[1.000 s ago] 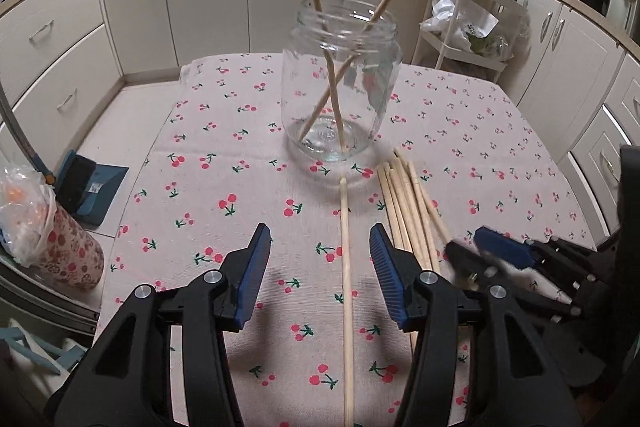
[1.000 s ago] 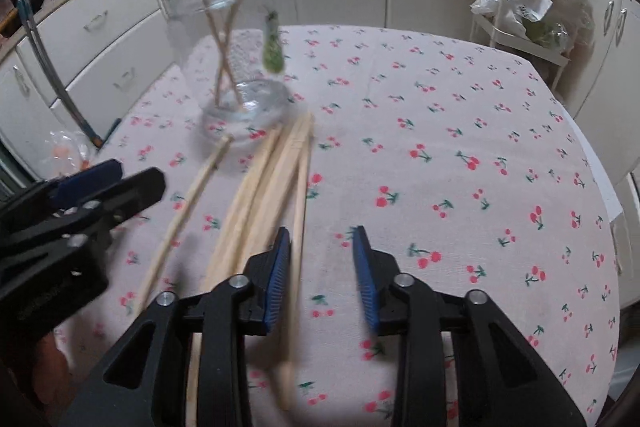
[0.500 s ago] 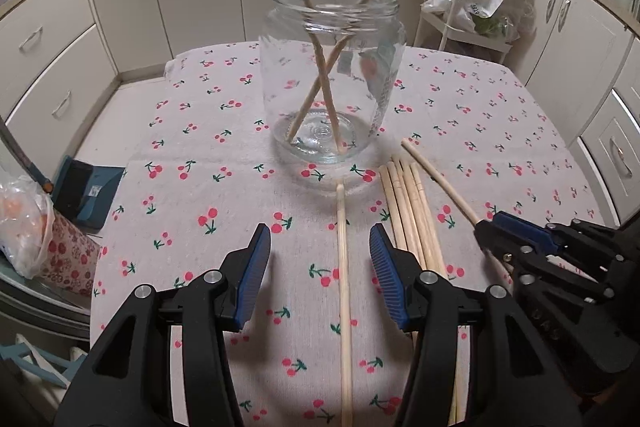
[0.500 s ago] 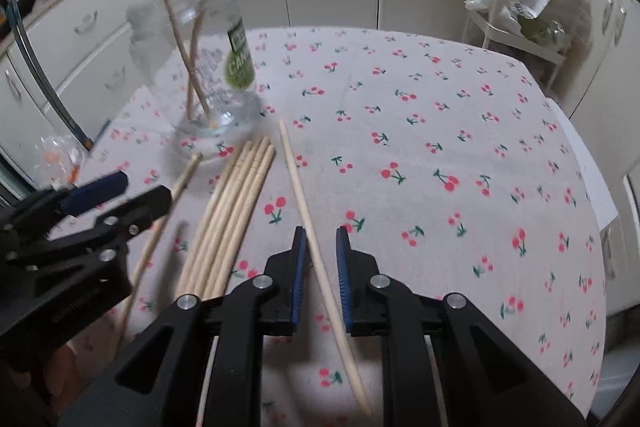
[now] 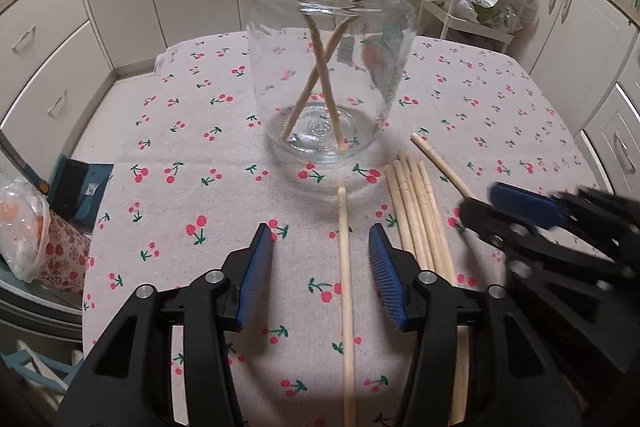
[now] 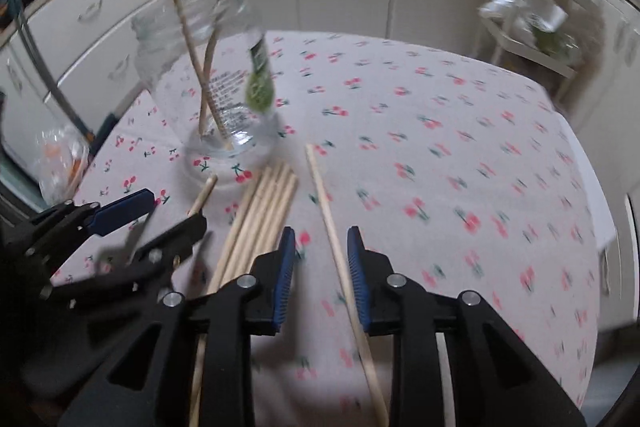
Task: Organize utensils
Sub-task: 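Grasp another wooden stick with the right gripper while the left gripper grasps one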
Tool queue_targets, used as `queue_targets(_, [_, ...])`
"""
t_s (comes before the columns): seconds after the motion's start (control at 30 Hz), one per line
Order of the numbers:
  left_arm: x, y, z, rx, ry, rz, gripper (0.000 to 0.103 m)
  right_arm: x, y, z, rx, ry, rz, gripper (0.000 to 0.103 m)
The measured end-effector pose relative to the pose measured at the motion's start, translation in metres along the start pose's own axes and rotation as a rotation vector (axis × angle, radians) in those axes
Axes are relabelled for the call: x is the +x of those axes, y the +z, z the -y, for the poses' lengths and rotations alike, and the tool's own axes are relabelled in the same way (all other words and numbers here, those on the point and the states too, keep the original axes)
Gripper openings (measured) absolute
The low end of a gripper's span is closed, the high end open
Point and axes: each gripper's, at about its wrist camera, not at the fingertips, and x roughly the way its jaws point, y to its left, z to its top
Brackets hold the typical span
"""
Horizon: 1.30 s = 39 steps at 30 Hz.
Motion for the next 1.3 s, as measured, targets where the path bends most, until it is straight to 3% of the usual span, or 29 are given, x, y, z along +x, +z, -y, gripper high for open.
queue_targets(0.07, [0.002,0.002,-0.001,-0.001,-0.006,-0.001,0.044,0.006,0.005,0.002,-0.015,-0.006,0.003,0.021])
queue_targets(0.17, [0.003,0.005,-0.002,0.004,0.003,0.003,0.039,0.006,0.007,0.015,0.047,-0.021,-0.008,0.008])
queue_targets(0.27, [0.003,0.006,-0.008,-0.013,0.002,0.005,0.036,0.002,0.000,0.040,0.219,0.017,-0.031,0.007])
queue_targets(0.3, [0.003,0.008,-0.010,-0.025,-0.008,0.002,0.036,-0.001,-0.006,0.052,0.320,0.064,-0.048,0.007])
queue_targets(0.37, [0.003,0.008,-0.011,-0.029,-0.012,0.000,0.036,-0.008,-0.013,0.058,0.395,0.112,-0.057,0.007])
queue_targets(0.47, [0.003,0.008,-0.008,-0.014,-0.008,-0.003,0.036,-0.014,-0.010,0.046,0.290,0.056,-0.012,0.007])
queue_targets(0.63, [0.005,0.011,-0.003,-0.008,-0.005,-0.006,0.036,0.006,0.006,0.037,0.195,0.038,-0.028,0.009])
queue_targets(0.7, [0.005,0.011,-0.001,-0.004,0.001,-0.005,0.025,0.008,0.006,0.030,0.146,0.007,-0.014,0.009])
queue_targets(0.77, [0.006,0.011,0.002,0.014,0.013,0.002,0.005,0.008,0.004,0.027,0.119,-0.017,0.003,0.007])
queue_targets(1.03, [0.000,0.007,-0.013,-0.027,-0.114,-0.004,0.005,-0.009,-0.012,0.034,0.189,0.081,-0.005,0.006])
queue_targets(1.23, [0.003,0.011,-0.023,-0.051,-0.152,-0.036,0.005,-0.001,-0.007,0.038,0.183,0.084,-0.039,0.007])
queue_targets(1.3, [0.005,0.013,-0.023,-0.039,-0.153,-0.041,0.005,0.002,-0.007,0.042,0.172,0.071,-0.037,0.022])
